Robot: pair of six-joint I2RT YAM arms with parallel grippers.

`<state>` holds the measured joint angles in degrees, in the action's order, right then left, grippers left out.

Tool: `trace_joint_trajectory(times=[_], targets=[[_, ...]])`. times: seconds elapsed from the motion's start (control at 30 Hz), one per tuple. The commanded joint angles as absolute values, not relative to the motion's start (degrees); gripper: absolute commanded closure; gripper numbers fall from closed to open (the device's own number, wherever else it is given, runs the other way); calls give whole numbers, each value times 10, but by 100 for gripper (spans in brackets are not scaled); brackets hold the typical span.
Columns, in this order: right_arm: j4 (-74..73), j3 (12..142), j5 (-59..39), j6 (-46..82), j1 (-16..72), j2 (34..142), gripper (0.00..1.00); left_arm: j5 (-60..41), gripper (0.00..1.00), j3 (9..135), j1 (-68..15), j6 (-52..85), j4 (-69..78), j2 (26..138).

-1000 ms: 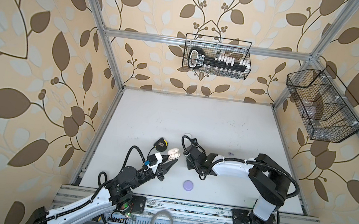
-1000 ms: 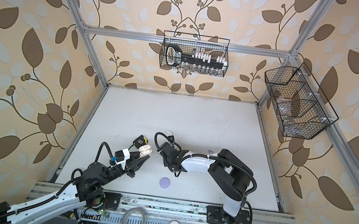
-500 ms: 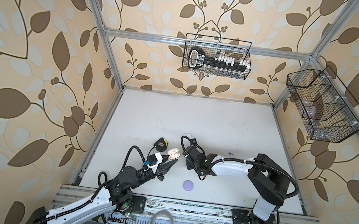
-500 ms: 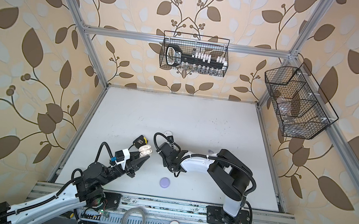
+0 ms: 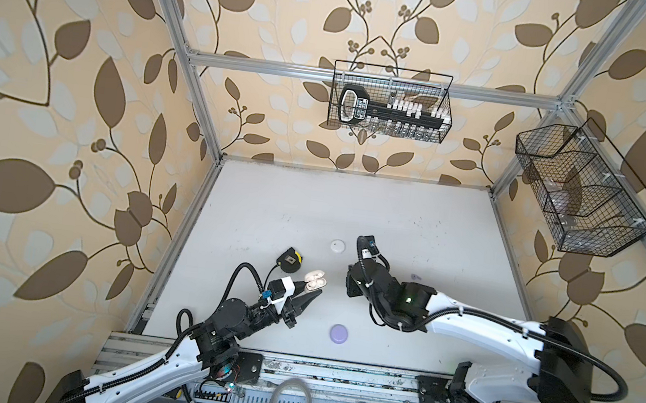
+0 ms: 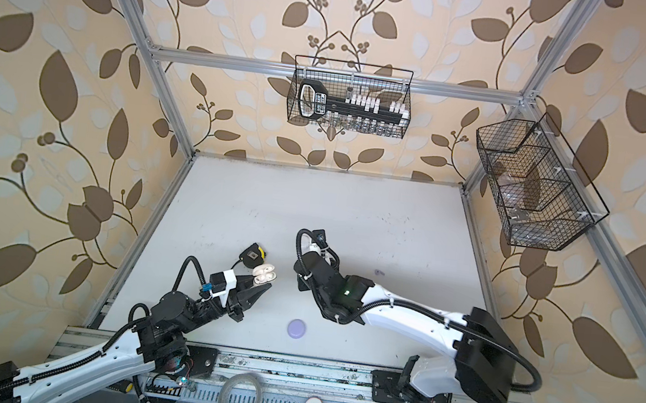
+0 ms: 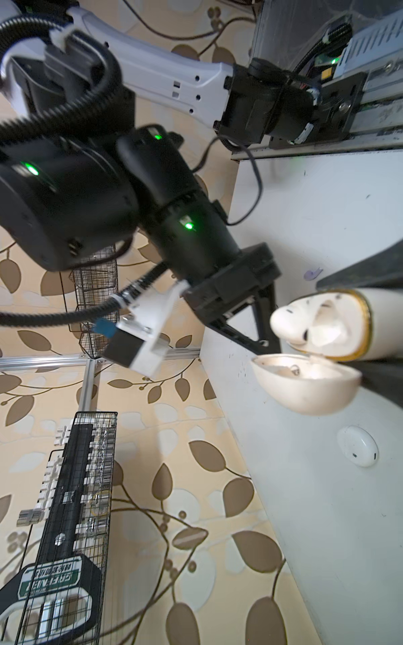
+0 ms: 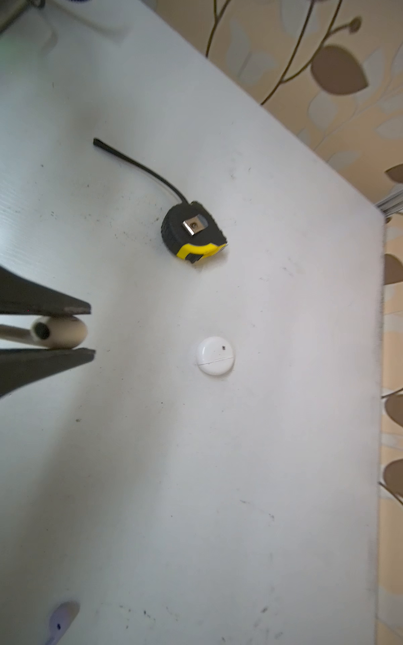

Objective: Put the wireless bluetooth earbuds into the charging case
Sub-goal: 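Carry the cream earbud with the right gripper to the case in the left gripper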

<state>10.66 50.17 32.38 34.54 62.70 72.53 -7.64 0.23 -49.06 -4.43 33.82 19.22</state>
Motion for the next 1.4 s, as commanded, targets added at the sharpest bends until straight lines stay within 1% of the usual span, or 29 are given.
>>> trace_joint_trajectory(times=[0.0, 0.1, 0.17, 0.23, 0.3, 0.37, 0.43, 0.5, 0.73, 0.97, 1.37], targets=[[83, 473, 404, 298, 673, 657, 88, -103, 100, 25, -489, -39, 380, 193], [22, 457, 445, 247, 730, 597, 92, -120, 100, 30, -489, -35, 378, 193], [-31, 446, 451, 205, 763, 572, 93, -130, 100, 33, -489, -32, 381, 196], [-86, 443, 436, 158, 787, 566, 93, -149, 100, 36, -490, -30, 386, 198], [-135, 441, 397, 123, 799, 574, 93, -172, 100, 39, -490, -28, 392, 201], [-182, 438, 353, 99, 800, 586, 94, -192, 100, 40, -490, -22, 408, 205], [-225, 436, 326, 85, 800, 600, 96, -210, 100, 41, -490, -18, 423, 207], [-268, 430, 305, 70, 800, 613, 97, -221, 100, 43, -490, -15, 428, 207], [-365, 416, 259, 55, 809, 651, 99, -199, 100, 56, -490, 7, 447, 217], [-440, 407, 265, 22, 832, 676, 100, -191, 100, 84, -490, 24, 429, 216], [-478, 411, 279, 12, 833, 708, 100, -185, 100, 96, -490, 46, 449, 229]])
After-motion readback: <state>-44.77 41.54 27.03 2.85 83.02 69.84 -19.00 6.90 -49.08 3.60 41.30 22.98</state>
